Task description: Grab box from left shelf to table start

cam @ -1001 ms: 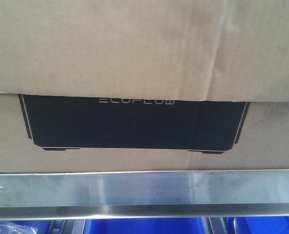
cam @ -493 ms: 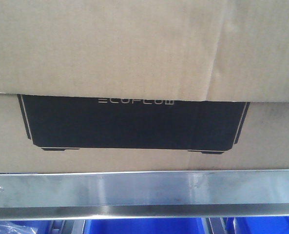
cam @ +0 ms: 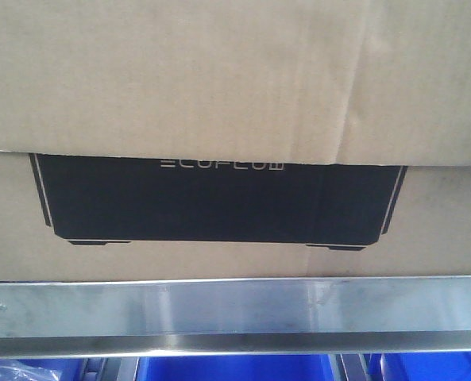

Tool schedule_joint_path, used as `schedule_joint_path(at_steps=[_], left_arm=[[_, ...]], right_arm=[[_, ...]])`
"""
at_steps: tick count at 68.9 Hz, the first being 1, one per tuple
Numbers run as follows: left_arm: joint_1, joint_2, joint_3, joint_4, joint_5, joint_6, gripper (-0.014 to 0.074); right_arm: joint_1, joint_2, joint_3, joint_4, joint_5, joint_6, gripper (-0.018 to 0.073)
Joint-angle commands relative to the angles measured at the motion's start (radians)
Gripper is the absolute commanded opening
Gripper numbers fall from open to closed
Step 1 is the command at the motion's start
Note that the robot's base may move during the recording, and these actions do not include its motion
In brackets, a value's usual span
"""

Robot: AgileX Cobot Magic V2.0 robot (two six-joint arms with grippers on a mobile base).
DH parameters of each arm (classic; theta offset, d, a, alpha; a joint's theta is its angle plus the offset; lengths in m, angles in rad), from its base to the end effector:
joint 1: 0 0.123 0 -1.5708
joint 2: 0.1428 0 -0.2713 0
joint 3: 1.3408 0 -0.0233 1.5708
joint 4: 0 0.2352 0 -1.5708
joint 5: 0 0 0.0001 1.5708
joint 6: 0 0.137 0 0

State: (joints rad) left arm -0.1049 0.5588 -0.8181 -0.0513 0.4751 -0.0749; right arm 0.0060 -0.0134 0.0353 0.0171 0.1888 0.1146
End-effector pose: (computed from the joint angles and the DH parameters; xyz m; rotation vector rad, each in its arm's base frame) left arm 0.1408 -0.0181 0.3823 0.0043 1.7024 -0.1882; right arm 0.1001 0.0010 0.1796 0.1038 1.6922 0.1055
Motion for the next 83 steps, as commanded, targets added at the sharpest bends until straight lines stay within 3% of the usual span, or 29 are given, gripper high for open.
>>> schedule_joint_path(at_steps=[1,9,22,35,57,62,83], left_arm=[[-0.027,0.09,-0.142,-0.037,0.066,-0.002,0.0393],[-0.088,0.215,-0.266,-0.064,0.185,0.047,0.0393],[-0.168,0.394,-0.408,-0.077,0.283,0.049,0.0412],[-0.169,0.533,-0.486,-0.072,0.314,0.049,0.0412],[-0.167,0.673,-0.576,0.0,0.314,0.022,0.041],[-0.167,0.696,-0.587,0.023,0.312,-0.018,0.041],[-0.167,0.785,-0.592,0.031,0.306,-0.018,0.0382]], right_arm=[[0.001,-0.011,-0.023,-0.009,-0.091,-0.004,0.0056],[0.001,-0.011,-0.023,-0.009,-0.091,-0.004,0.0056],[0.001,-0.011,-0.023,-0.009,-0.091,-0.004,0.0056],[0.001,-0.011,-0.023,-0.009,-0.091,-0.004,0.0056],[0.001,-0.011,-0.023,-0.009,-0.091,-0.004,0.0056],[0.001,-0.011,-0.023,-0.009,-0.091,-0.004,0.0056],[0.001,-0.011,-0.023,-0.009,-0.091,-0.004,0.0056]])
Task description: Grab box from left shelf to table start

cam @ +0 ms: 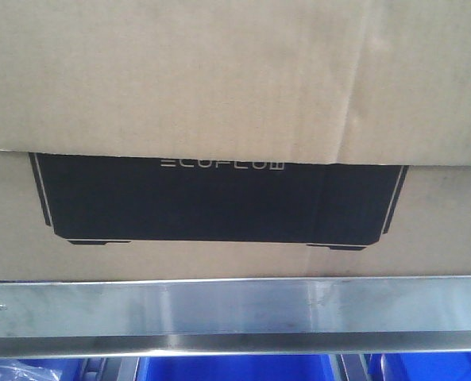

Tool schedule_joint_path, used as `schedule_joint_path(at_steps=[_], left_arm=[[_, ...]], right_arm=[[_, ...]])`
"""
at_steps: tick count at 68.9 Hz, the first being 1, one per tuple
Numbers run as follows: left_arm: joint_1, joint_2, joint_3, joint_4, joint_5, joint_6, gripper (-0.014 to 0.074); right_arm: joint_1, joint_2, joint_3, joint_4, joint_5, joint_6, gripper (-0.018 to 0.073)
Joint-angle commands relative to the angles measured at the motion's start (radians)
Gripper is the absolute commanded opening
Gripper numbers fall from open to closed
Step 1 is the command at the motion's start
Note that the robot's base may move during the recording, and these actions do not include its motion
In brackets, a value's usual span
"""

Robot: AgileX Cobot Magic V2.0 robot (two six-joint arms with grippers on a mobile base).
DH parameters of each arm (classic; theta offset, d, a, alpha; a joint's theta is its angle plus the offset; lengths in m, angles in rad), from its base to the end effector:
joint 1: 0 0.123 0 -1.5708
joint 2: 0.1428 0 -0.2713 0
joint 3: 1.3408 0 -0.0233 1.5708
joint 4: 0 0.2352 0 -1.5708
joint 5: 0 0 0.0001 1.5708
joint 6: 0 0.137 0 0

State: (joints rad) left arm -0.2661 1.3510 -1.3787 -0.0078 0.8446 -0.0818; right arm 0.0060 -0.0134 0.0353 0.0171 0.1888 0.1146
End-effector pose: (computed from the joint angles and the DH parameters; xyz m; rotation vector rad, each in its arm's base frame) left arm 0.3010 -0.0829 0.3522 0.2094 2.2982 -0.1879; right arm 0.1001 0.0010 0.1796 0.1038 1.6922 0.1055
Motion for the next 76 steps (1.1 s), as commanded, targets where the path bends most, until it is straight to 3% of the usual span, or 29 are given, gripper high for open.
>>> schedule_joint_path(at_steps=[1,10,26,44,50,59,64,76], left_arm=[[-0.006,-0.004,-0.032,-0.013,-0.063,-0.011,0.0378],[-0.006,0.009,-0.032,-0.013,-0.063,-0.011,0.0273],[-0.006,0.009,-0.032,-0.013,-0.063,-0.011,0.013],[-0.006,0.009,-0.032,-0.013,-0.065,-0.011,0.0114],[-0.006,0.009,-0.032,-0.013,-0.065,-0.011,0.0114],[-0.006,0.009,-0.032,-0.013,-0.065,-0.011,0.0114],[-0.006,0.009,-0.032,-0.013,-0.065,-0.011,0.0114],[-0.006,0.009,-0.032,-0.013,-0.065,-0.011,0.0114]], right_arm=[[0.001,-0.011,-0.023,-0.009,-0.091,-0.004,0.0056],[0.001,-0.011,-0.023,-0.009,-0.117,-0.004,0.0056],[0.001,-0.011,-0.052,-0.008,-0.297,-0.004,0.0056],[0.001,0.027,-0.277,-0.008,-0.179,-0.004,0.0069],[0.001,0.096,-0.381,-0.008,-0.119,-0.004,0.016],[0.001,0.227,-0.518,-0.008,-0.066,-0.004,0.0435],[0.001,0.302,-0.599,-0.008,-0.029,-0.004,0.0541],[0.003,0.493,-0.846,-0.008,0.179,-0.018,0.058]])
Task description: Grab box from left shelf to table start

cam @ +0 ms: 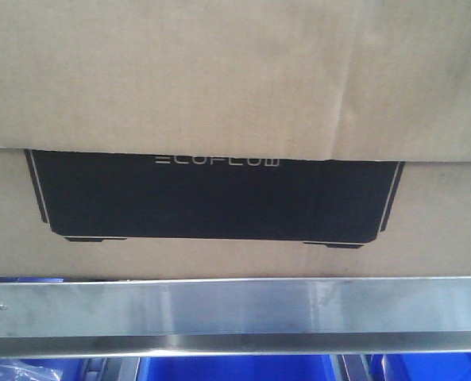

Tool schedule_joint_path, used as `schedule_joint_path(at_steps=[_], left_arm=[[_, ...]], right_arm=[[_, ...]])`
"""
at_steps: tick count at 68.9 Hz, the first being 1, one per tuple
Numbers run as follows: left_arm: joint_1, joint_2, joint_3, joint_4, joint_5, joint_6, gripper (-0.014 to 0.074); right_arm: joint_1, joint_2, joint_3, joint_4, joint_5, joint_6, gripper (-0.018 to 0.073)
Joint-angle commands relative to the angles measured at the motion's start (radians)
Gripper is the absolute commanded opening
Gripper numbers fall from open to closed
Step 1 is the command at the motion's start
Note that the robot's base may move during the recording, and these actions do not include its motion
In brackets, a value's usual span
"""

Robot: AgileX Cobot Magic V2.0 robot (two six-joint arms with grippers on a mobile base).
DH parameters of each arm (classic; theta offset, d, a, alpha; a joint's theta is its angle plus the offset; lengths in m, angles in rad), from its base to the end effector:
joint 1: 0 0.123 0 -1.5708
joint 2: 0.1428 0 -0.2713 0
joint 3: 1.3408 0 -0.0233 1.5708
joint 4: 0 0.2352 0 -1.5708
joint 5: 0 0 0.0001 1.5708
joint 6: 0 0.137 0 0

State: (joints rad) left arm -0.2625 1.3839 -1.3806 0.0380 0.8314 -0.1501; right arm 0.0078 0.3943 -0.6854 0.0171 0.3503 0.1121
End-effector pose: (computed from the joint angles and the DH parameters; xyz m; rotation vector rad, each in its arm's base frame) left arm 0.3109 -0.0795 0.3438 0.1460 2.3186 -0.1631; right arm 0.1138 0.0017 0.3741 0.0882 1.5413 0.1124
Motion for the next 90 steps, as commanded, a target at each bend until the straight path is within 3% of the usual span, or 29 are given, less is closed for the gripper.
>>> schedule_joint_path(at_steps=[1,13,22,67,70,77,90], left_arm=[[-0.009,-0.024,-0.03,-0.058,-0.052,0.057,0.0114],[-0.009,-0.024,-0.03,-0.058,-0.052,0.057,0.0114],[-0.009,-0.024,-0.03,-0.058,-0.052,0.057,0.0114],[-0.009,-0.024,-0.03,-0.058,-0.052,0.057,0.0114],[-0.009,-0.022,-0.03,-0.058,-0.052,0.057,0.0114],[-0.009,-0.018,-0.03,-0.058,-0.052,0.057,0.009],[-0.009,-0.018,-0.03,-0.058,-0.05,0.057,-0.0087]], right_arm=[[0.002,0.101,-0.144,-0.008,0.04,-0.025,0.058],[0.037,0.304,-0.359,0.019,0.334,-0.171,0.058],[0.051,0.446,-0.463,0.087,0.461,-0.187,0.058],[0.051,0.896,-0.634,0.096,0.387,-0.186,0.0569],[0.051,0.92,-0.644,0.096,0.381,-0.186,0.0546],[0.051,0.958,-0.657,0.096,0.368,-0.186,0.0396],[0.051,0.992,-0.66,0.096,0.372,-0.186,0.0066]])
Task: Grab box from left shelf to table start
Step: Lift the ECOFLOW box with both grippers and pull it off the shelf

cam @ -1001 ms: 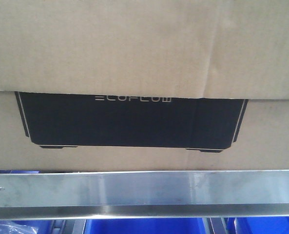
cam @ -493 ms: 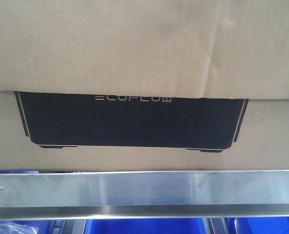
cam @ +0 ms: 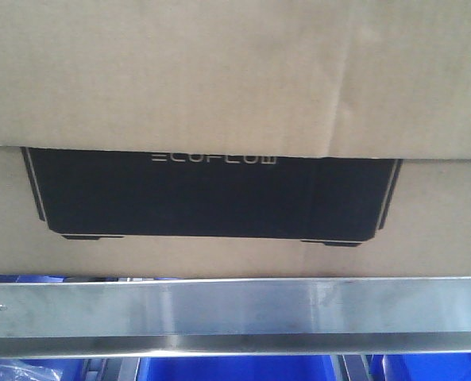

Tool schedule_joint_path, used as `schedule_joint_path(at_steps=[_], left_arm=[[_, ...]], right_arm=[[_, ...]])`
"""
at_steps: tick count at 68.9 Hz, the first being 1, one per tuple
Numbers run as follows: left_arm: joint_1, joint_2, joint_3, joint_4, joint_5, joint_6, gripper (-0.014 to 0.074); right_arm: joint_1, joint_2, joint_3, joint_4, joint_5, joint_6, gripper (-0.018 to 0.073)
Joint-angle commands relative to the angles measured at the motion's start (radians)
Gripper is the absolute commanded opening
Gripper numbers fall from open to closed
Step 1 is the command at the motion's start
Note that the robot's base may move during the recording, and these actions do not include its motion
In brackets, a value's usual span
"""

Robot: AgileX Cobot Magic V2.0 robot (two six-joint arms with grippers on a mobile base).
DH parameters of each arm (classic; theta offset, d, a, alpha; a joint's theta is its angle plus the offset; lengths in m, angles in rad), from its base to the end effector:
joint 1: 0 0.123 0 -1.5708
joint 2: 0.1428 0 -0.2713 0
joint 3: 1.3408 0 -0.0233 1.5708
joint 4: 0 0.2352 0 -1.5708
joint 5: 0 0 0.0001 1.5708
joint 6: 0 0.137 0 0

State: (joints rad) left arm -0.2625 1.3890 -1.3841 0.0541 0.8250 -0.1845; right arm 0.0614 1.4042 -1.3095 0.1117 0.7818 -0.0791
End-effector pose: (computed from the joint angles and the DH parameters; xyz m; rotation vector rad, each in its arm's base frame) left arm 0.3131 -0.0785 0.3441 0.1126 2.3148 -0.1626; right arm 0.3241 0.0307 0.3190 -0.1103 2.3547 0.1227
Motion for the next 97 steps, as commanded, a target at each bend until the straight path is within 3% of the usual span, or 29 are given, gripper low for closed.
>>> schedule_joint_path(at_steps=[1,29,56,74,82,97], left_arm=[[-0.009,-0.023,-0.026,-0.074,-0.044,0.092,-0.0109],[-0.009,-0.029,-0.026,-0.079,-0.042,0.092,-0.0097],[-0.011,-0.164,-0.026,-0.086,-0.016,0.07,-0.0097],[-0.011,-0.243,-0.026,-0.189,0.037,0.068,-0.0097],[-0.02,-0.282,-0.026,-0.189,0.071,0.043,-0.0097],[-0.034,-0.386,0.092,-0.173,0.062,0.001,-0.0097]], right_arm=[[-0.003,-0.018,-0.036,0.002,-0.059,0.005,0.0049],[-0.003,-0.032,-0.036,0.002,-0.066,0.005,0.0056],[-0.003,-0.162,-0.036,0.005,-0.03,0.005,0.0056],[-0.003,-0.259,-0.036,0.039,0.032,0.005,0.0056],[-0.003,-0.296,-0.032,0.054,0.076,0.005,0.0056],[0.012,-0.376,0.055,0.057,0.1,0.005,0.0056]])
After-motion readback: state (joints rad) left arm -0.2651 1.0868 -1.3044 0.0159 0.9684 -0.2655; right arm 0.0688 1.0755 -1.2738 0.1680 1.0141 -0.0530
